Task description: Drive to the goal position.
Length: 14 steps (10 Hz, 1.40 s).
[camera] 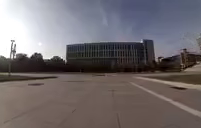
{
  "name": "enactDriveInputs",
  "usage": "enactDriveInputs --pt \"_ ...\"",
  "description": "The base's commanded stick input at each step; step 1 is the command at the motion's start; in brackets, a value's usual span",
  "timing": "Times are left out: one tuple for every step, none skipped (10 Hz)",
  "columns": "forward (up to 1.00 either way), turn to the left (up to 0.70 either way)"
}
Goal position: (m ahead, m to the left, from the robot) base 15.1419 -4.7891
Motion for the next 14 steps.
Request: enactDriveInputs --pt "0.70 0.00" --pt "0.70 0.00" --pt "0.70 0.00" --pt "0.70 0.00" --pt "0.63 0.00" --pt "0.56 0.00" --pt "0.49 0.00" --pt "0.56 0.00" --pt "0.64 0.00" --pt "0.64 0.00" --pt "0.64 0.00" --pt "0.63 0.00" --pt "0.62 0.00" --pt "0.62 0.00"
